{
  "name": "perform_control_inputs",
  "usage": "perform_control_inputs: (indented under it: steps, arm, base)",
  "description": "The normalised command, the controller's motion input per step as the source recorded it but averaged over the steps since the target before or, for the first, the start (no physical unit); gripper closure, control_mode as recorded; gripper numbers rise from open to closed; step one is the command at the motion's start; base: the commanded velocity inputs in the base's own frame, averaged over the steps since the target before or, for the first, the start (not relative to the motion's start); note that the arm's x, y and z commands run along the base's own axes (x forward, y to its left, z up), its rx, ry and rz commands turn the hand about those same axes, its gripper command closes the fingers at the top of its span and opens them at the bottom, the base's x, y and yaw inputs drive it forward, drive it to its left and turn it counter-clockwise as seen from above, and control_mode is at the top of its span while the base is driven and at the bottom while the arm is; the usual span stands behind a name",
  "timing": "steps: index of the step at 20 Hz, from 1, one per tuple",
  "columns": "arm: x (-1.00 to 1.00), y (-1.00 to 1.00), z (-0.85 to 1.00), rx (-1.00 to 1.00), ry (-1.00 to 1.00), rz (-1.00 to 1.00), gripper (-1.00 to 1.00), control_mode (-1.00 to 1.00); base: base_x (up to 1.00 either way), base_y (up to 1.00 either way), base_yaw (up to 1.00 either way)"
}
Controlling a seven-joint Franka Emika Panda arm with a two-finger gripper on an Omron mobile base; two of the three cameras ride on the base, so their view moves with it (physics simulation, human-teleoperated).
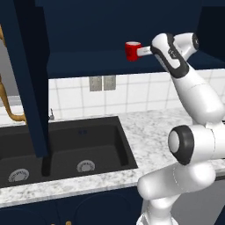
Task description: Gather all objects into one cabinet and sort the glasses and bowls to opposite sides.
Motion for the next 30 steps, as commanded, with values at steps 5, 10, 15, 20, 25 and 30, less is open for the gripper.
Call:
perform_control_inputs:
  steps: [5,10,15,20,25,30]
  arm:
    - [0.00,0.11,0.00,0.00,0.00,0.00,-1.00,-1.00]
    - [0.00,0.12,0.01,0.00,0.01,0.00,-1.00,-1.00]
    - [0.00,0.15,0.00,0.00,0.01,0.00,-1.00,-1.00]
    - [0.00,0.00,0.00,0.00,0.00,0.00,-1.00,-1.00]
    - [0.00,0.00,0.00,0.00,0.00,0.00,-1.00,-1.00]
    - [0.00,0.00,0.00,0.00,0.00,0.00,1.00,-1.00]
  base:
    - [0.00,0.00,0.00]
    - [0.00,0.00,0.00]
    - [0.00,0.00,0.00]
    - [0.00,0.00,0.00]
    - [0.00,0.00,0.00]
    - [0.00,0.00,0.00]
